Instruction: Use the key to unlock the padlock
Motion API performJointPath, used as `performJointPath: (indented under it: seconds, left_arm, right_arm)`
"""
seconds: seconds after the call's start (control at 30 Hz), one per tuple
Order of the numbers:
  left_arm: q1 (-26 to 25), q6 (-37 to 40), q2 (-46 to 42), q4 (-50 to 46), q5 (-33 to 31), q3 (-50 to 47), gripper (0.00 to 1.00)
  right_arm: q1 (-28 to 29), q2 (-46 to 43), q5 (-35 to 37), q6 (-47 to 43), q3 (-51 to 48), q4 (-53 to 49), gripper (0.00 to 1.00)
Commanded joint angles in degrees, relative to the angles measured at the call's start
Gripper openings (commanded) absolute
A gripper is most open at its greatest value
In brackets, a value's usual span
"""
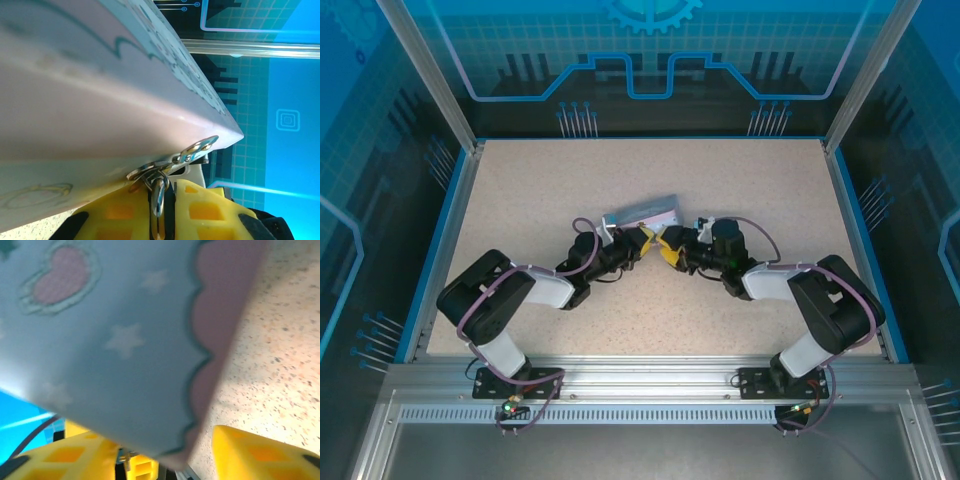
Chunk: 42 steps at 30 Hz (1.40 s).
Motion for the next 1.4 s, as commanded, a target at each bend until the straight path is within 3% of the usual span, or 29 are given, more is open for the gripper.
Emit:
performJointPath:
  seconds: [0.0,0.13,0.3,0.43,0.57,0.83,1.13,1.37]
  left_arm:
    - [-1.3,0.5,0.8,0.9,4.3,0.7,0.0]
    - [-0.7,0.5,1.3,0.5,4.6,1.2,0.0]
    - [-0.3,1.1,1.4,-0.2,5.0,1.3,0.0]
    - [0.0,1.6,1.2,-1.5,5.6,1.8,0.0]
    - [0.0,2.4,1.0,-3.5,6.2,2.7,0.0]
    - [0.4,4.7,-1.4,-14.3,8.1,6.2,0.0]
    - [1.1,7.3,-4.2,-24.4,10.0,9.6,0.0]
    - [1.2,8.2,-4.7,-28.4,11.6,11.7,0.0]
  right_arm:
    - [-0.5,-2.0,-0.7,-3.1,1.4,-1.8,0.68]
    - [-1.2,-5.0,-2.0,-5.9,0.7,-5.1,0.85]
    - [-3.0,-15.2,-3.0,-17.6,2.4,-22.0,0.88]
    - [-3.2,-23.1,2.9,-37.0,11.0,-49.5,0.84]
    - [-1.6,-25.1,12.0,-53.4,18.3,-65.3,0.7]
    - [6.1,-22.2,24.6,-71.6,24.0,-70.7,0.4]
    - [14.6,-18.3,33.7,-83.2,26.9,-71.4,0.49]
    - [17.4,-12.3,37.7,-86.8,27.9,-69.7,0.5]
